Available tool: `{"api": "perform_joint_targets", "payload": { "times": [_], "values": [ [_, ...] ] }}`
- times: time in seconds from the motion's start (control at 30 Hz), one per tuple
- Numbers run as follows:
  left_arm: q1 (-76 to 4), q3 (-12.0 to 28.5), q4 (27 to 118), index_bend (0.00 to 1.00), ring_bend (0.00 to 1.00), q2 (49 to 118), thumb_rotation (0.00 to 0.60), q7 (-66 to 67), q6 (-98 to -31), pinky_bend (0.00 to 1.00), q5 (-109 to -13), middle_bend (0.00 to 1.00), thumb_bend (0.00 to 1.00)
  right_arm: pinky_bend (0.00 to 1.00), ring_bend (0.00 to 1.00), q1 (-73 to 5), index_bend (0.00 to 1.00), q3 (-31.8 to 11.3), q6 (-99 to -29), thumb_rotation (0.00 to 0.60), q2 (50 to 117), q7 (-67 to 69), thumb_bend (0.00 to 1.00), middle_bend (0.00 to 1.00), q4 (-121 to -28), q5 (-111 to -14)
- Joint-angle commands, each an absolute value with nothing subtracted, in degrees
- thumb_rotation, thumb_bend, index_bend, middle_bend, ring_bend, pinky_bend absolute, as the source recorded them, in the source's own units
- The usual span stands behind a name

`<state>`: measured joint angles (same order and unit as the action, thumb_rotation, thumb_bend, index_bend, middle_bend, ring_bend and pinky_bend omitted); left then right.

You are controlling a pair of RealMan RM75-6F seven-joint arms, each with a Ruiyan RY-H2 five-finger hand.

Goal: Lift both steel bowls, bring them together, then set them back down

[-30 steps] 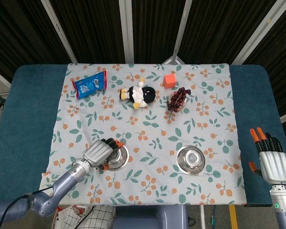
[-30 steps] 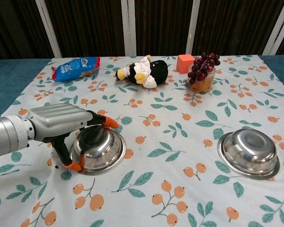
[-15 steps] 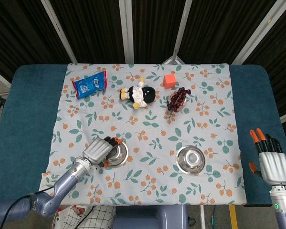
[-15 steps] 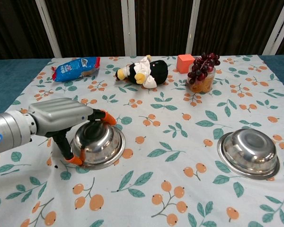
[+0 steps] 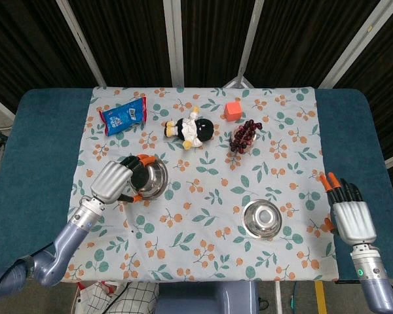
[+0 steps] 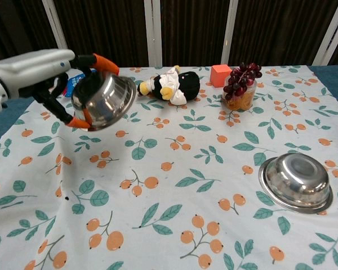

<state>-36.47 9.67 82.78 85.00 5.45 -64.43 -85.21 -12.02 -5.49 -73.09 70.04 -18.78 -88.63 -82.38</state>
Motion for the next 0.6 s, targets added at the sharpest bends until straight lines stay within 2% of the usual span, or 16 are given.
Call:
{"api": "perform_joint_targets", "payload": {
  "times": [0.03, 0.23, 0.6],
  "values": [
    [-36.1, 10.85, 77.94, 0.52, 0.51, 84.22, 0.6, -2.19, -69.47, 0.71, -89.12, 0.62, 0.42, 0.14, 0.0, -16.89, 0.0, -4.28, -64.33, 0.6, 68.38, -15.52, 0.31, 0.0, -94.61, -83.77],
    [-36.85, 11.09, 71.74, 0.52, 0.51, 84.56, 0.6, -8.22, -70.48, 0.71, -89.84, 0.62, 0.42, 0.18, 0.0, -22.65, 0.0, -4.09, -55.11, 0.6, 67.23, -16.65, 0.31, 0.0, -100.09, -83.47],
    [-37.82, 10.95, 68.08, 0.51, 0.51, 84.67, 0.6, -11.66, -69.8, 0.71, -89.03, 0.61, 0.42, 0.2, 0.0, -25.61, 0.0, -3.95, -51.77, 0.6, 68.71, -23.88, 0.31, 0.0, -104.65, -78.32]
  ]
}}
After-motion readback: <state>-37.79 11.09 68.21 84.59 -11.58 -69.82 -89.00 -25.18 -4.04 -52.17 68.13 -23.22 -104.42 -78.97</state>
